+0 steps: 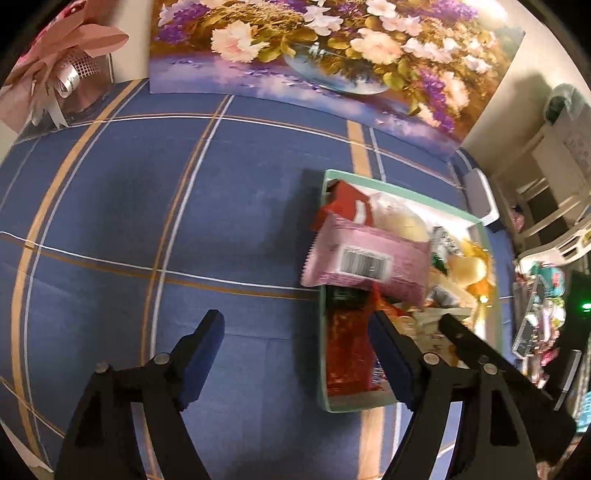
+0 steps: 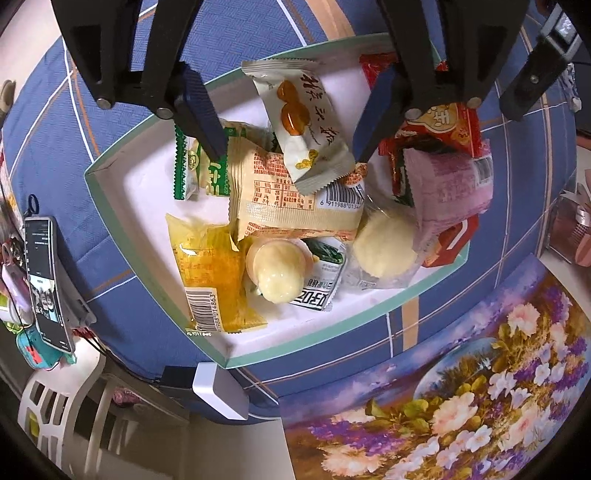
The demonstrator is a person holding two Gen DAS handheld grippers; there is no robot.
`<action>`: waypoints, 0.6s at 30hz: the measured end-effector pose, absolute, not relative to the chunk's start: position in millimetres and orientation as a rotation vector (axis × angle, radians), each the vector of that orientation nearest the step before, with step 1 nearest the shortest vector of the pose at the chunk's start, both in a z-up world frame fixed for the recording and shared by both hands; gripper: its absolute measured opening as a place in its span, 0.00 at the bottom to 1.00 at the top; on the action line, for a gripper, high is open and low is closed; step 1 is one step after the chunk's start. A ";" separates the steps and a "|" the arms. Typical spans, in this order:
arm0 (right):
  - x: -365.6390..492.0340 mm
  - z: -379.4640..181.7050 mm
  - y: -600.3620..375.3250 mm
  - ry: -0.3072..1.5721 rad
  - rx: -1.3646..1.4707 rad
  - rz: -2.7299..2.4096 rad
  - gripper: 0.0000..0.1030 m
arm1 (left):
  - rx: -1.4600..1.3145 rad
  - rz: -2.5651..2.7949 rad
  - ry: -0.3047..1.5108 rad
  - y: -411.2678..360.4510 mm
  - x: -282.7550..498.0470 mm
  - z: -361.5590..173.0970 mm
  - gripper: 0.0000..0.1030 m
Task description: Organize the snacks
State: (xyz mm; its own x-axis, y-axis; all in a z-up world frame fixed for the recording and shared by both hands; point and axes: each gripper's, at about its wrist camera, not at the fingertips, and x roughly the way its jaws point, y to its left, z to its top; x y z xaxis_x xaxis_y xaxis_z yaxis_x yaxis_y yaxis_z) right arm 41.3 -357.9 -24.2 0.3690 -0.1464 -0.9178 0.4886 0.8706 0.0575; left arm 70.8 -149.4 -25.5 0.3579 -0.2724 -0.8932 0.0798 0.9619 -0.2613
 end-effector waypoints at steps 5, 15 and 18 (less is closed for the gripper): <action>43.0 -22.5 -353.2 1.104 0.313 -0.409 0.98 | -0.117 -0.166 1.144 -143.9 71.9 -28.5 0.97; 46.9 -17.1 -344.8 1.064 0.262 -0.392 1.00 | -0.055 -0.093 1.084 -134.8 81.3 -29.4 0.98; 47.4 -13.6 -342.6 1.045 0.248 -0.383 1.00 | 0.005 -0.037 1.058 -134.7 85.0 -27.8 0.98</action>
